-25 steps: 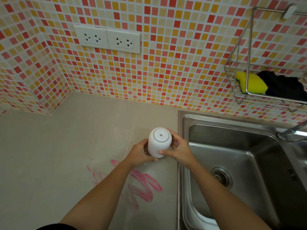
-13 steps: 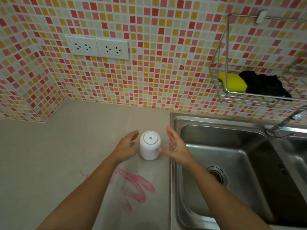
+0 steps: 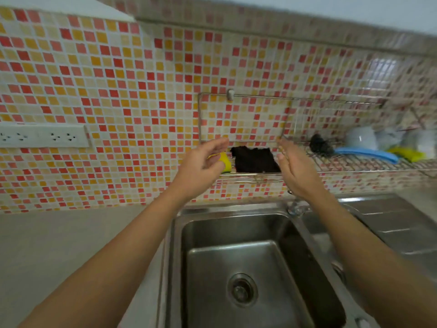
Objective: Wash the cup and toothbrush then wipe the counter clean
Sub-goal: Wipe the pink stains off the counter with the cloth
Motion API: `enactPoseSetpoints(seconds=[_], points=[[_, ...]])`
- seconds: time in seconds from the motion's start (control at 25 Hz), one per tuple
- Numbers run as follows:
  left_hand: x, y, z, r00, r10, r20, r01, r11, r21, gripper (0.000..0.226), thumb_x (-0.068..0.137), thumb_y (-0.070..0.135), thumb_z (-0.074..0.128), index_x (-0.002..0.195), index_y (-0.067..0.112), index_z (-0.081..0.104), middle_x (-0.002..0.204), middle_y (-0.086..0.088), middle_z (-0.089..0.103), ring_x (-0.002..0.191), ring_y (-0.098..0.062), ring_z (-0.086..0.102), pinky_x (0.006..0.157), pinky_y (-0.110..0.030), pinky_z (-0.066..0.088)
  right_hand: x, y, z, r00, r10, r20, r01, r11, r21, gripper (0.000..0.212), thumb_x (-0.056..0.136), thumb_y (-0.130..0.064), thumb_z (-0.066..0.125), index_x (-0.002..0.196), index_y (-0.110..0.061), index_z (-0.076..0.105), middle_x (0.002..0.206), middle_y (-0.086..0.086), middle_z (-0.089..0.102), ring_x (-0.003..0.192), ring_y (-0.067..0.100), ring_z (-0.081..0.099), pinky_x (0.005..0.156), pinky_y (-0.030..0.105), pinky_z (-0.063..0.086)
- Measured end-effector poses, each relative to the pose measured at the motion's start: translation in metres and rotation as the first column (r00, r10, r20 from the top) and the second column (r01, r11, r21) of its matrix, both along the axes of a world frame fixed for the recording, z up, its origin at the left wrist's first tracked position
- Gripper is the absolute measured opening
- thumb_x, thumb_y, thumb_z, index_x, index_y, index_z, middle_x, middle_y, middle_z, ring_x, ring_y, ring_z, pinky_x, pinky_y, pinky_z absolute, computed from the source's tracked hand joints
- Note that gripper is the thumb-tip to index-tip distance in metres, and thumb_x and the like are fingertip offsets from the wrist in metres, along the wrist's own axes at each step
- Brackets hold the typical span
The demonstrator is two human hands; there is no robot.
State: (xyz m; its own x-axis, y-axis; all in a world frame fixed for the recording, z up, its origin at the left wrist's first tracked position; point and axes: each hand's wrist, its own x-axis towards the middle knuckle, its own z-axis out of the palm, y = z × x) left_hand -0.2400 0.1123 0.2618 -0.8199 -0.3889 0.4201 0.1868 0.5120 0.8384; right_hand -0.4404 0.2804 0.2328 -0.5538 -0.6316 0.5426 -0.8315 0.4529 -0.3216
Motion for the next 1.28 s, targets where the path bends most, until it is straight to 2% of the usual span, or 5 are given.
enactPoseSetpoints(seconds=[0.24,0.48,0.72,1.04,1.28], points=[[-0.139,0.004,-0.007,0.924,0.059,0.377,0.058,0.954,-0.293,0.036,0.095,0.010,0.051,0.131,0.013,0.053,0.140,-0.006,0.049,0.130,-0.020,0.044,0.103,-0.023,0.033,-0.069,0.039,-0.024,0.999,-0.022,-0.045,0.041,0.881,0.471,0.093,0.079,-0.069,-0.013,0.148,-0.013,0.018,0.156,0.006,0.020,0.144,0.019,0.016,0.117,0.041,0.007],[-0.195,0.001,-0.036,0.757,0.149,0.636,0.283,0.803,-0.524,0.049,0.089,0.036,0.060,0.134,0.018,0.051,0.146,-0.002,0.043,0.134,-0.020,0.038,0.108,-0.033,0.031,-0.075,0.038,-0.033,0.998,0.026,-0.058,0.001,0.906,0.422,0.058,0.099,-0.046,0.014,0.148,-0.015,0.016,0.157,0.003,0.018,0.144,0.016,0.013,0.116,0.036,0.008],[-0.210,-0.004,-0.036,0.712,0.279,0.644,0.446,0.528,-0.722,0.040,0.093,0.026,0.055,0.132,0.017,0.053,0.140,-0.007,0.050,0.125,-0.024,0.047,0.102,-0.036,0.040,-0.079,0.039,-0.038,0.997,0.046,-0.064,-0.017,0.920,0.392,0.075,0.087,-0.055,0.000,0.147,-0.014,0.019,0.156,0.003,0.019,0.144,0.015,0.014,0.116,0.037,0.011],[-0.177,-0.004,-0.009,0.903,0.355,0.241,-0.271,0.908,-0.320,0.024,0.102,0.021,0.029,0.110,0.002,0.043,0.076,-0.002,0.049,0.073,-0.023,0.051,0.061,-0.033,0.037,-0.077,0.038,-0.034,0.999,0.051,-0.007,-0.044,0.921,0.386,0.065,0.094,-0.051,0.014,0.148,-0.015,0.014,0.156,0.004,0.018,0.144,0.018,0.013,0.117,0.039,0.007],[-0.075,0.009,0.047,0.977,0.153,0.148,-0.113,0.962,-0.248,0.017,0.101,0.018,0.036,0.096,0.012,0.051,0.087,-0.004,0.054,0.083,-0.018,0.054,0.070,-0.030,0.043,-0.002,0.008,0.011,0.770,0.476,0.426,-0.288,0.854,-0.434,0.078,0.086,-0.048,0.054,0.147,-0.025,0.011,0.154,-0.001,0.021,0.139,0.011,0.025,0.112,0.030,0.023]])
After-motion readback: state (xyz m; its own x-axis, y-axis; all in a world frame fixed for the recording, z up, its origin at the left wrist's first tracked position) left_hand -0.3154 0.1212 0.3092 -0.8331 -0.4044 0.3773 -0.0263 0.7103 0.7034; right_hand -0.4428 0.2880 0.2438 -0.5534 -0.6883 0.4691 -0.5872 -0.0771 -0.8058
